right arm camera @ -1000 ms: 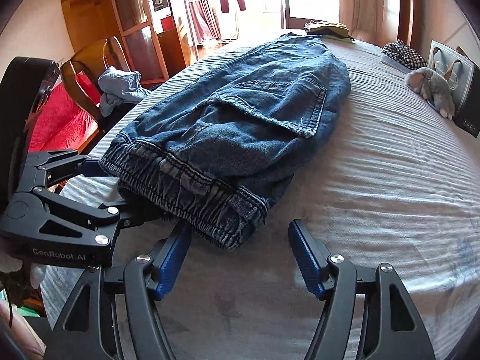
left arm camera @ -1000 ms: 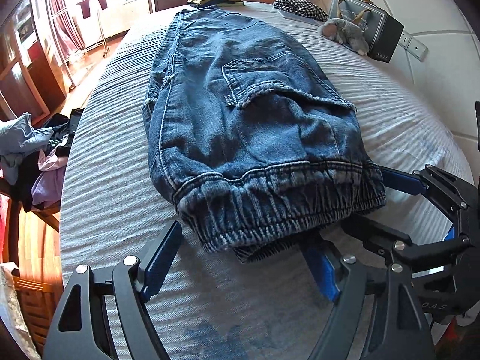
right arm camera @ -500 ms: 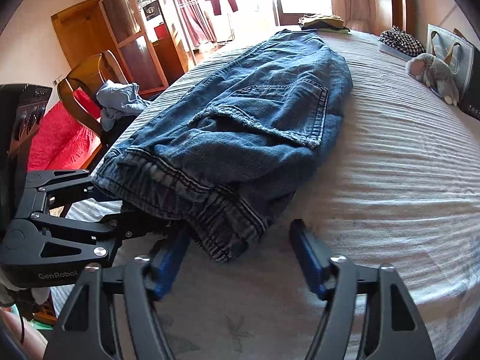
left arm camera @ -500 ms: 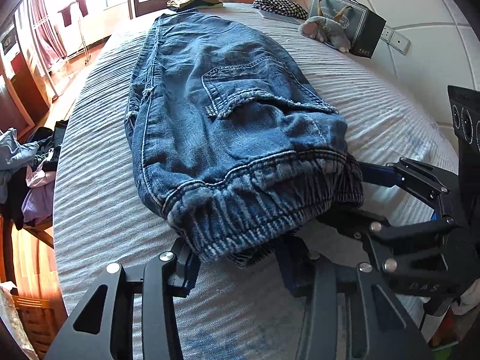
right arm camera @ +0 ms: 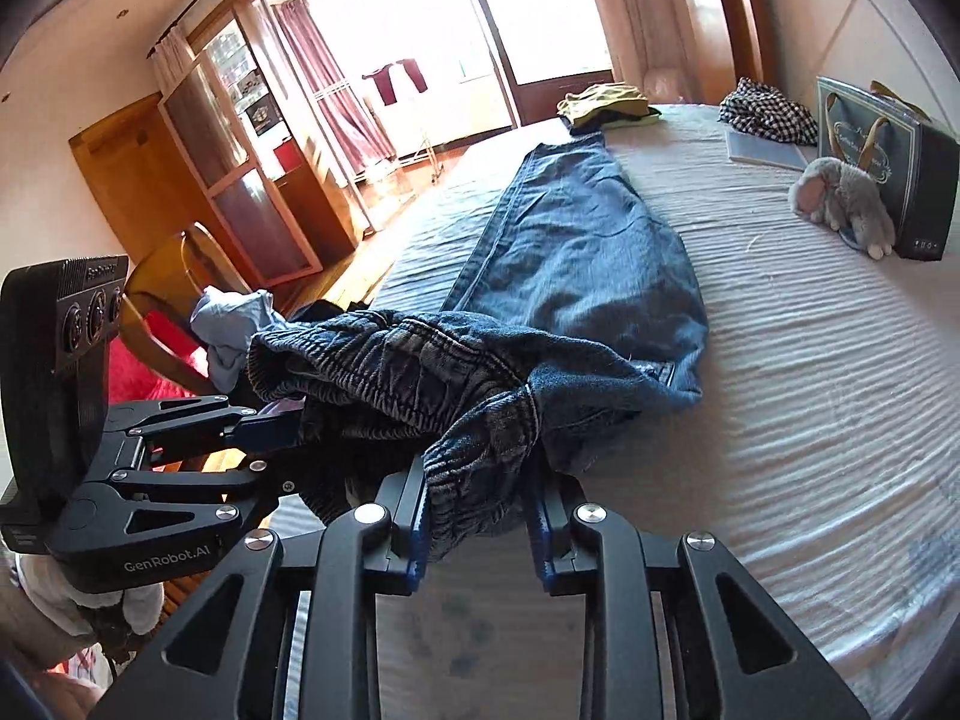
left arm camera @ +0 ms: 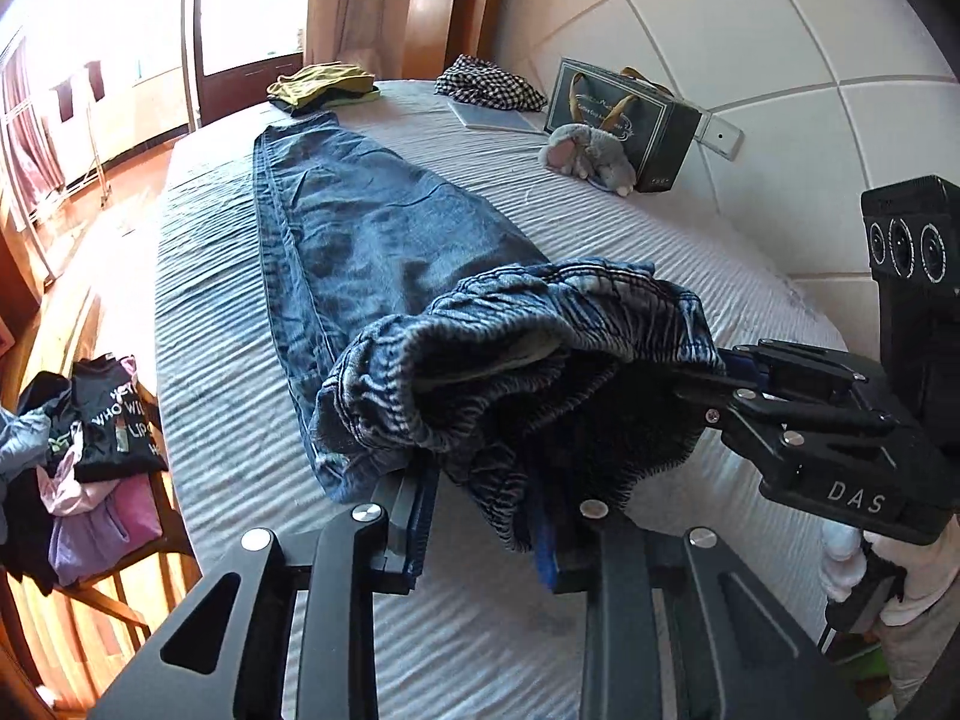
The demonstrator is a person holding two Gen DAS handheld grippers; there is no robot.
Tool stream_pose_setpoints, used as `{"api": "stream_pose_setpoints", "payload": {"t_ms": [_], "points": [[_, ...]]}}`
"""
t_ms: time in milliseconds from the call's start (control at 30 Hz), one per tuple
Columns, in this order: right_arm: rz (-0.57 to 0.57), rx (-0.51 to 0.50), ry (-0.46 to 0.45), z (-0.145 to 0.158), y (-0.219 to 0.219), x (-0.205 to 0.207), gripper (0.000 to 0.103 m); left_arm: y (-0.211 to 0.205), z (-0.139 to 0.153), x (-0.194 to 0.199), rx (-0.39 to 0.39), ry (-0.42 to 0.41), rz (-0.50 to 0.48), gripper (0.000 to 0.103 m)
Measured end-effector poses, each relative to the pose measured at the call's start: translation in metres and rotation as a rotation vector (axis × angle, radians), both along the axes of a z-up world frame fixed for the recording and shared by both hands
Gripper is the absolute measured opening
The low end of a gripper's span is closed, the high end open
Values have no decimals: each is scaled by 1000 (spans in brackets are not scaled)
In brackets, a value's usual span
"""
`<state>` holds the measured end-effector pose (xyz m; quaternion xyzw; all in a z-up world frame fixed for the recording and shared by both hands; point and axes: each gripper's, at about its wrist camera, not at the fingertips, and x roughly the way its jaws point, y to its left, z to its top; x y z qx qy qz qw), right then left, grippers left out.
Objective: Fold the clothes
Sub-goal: 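Grasp the elastic cuff with both tools and lift it toward the waistband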
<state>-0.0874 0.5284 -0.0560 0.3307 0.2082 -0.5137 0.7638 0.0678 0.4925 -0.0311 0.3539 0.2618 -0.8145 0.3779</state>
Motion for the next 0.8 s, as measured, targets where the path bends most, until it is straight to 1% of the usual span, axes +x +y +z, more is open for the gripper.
{"api": "stream_pose_setpoints", "payload": {"t_ms": [133,233,367,433,500,567,633,700,767,800], "points": [[-116,-26,8,17,-23,17,25,-43,12,12,-3,20,-103,27],[-194,-16,-3,22,-44,27,25,-74,18,17,7,19,-163,26],[-246,-6,-13,27,-74,35,25,-110,22,18,-3,11,-218,26],[-258,-8,-10,31,-91,35,25,-131,22,10,-12,5,-235,25],[-269,-17,-27,32,-112,28,25,-152,23,2,-20,-2,-251,25],[-269,-30,-45,30,-136,20,24,-174,22,-7,-49,-19,-261,25],[-284,-26,-92,27,-160,9,24,-200,20,-15,-29,-19,-261,25],[-291,-24,-119,26,-184,2,24,-225,21,-20,-17,-21,-258,25],[-281,-18,-136,28,-210,-3,24,-251,21,-22,-10,-20,-245,25],[-274,-16,-130,30,-224,-1,24,-263,21,-23,-3,-20,-238,25]]}}
